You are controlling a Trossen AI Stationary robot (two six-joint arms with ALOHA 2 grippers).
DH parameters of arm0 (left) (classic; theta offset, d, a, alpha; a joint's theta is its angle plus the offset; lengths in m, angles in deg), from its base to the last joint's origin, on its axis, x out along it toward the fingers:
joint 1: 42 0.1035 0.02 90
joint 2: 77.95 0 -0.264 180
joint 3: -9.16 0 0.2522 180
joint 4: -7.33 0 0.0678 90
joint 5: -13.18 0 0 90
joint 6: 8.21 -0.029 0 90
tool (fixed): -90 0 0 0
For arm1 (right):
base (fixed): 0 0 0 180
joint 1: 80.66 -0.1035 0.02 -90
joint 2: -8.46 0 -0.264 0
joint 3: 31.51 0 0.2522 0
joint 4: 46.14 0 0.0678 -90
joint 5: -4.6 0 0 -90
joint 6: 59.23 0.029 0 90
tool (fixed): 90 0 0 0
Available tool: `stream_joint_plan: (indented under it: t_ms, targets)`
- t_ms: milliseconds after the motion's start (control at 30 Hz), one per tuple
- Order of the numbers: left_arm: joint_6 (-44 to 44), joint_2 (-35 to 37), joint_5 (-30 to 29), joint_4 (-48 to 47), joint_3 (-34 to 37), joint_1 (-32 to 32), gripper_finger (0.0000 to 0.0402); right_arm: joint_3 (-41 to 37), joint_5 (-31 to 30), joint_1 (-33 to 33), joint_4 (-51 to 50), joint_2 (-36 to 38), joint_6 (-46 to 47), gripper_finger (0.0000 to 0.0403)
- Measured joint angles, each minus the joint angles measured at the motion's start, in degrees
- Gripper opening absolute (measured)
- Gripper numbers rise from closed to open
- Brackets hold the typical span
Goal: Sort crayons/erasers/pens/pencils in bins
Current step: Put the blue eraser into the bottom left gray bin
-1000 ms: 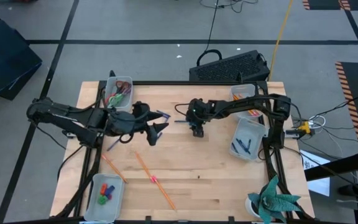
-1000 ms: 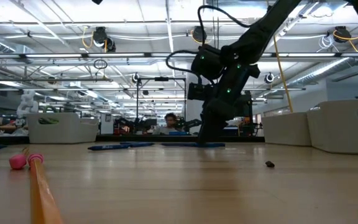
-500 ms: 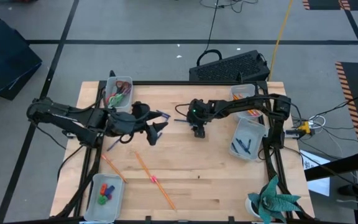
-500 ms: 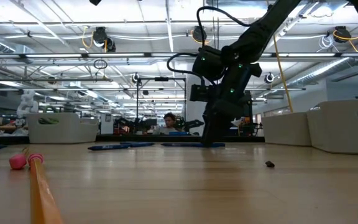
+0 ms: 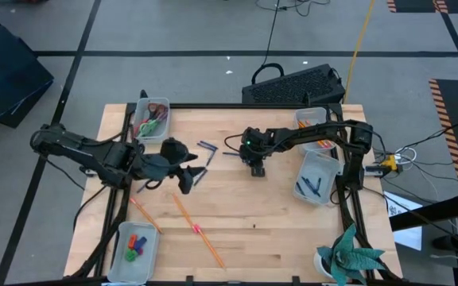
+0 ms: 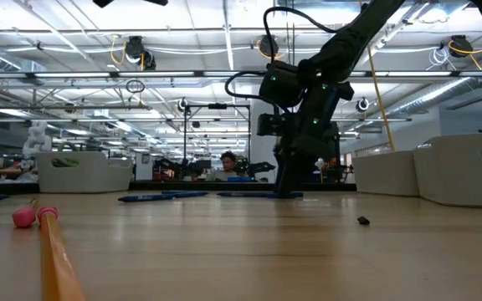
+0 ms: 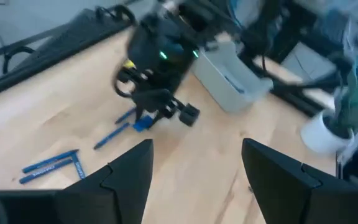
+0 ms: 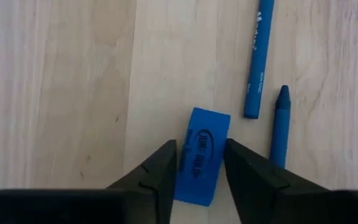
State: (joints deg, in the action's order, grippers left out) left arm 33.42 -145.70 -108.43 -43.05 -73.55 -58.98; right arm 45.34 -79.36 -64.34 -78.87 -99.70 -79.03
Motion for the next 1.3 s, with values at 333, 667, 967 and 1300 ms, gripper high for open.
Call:
stream_joint_plan:
  t_ms: [333, 667, 967, 1300]
  targets:
    - [-1.6, 6.5, -6.5, -1.0, 0.0, 2.9, 0.0246, -0.1, -1.2, -2.1, 0.1, -0.1, -1.9, 0.0078]
    - [15.2, 12.8, -7.4, -0.8, 8.1, -4.6, 0.0246, -0.5, -1.7, -9.2, -0.7, 6.3, 3.9, 0.0075]
    - [37.1, 9.0, -1.6, 29.4, 28.5, -3.9, 0.0246, -0.3, -14.4, -22.4, 4.8, 19.7, 5.6, 0.0075]
    - [42.2, -11.7, 7.6, 56.6, 28.7, 3.4, 0.0246, -0.2, -22.7, -28.4, 11.8, 21.2, 10.3, 0.0075]
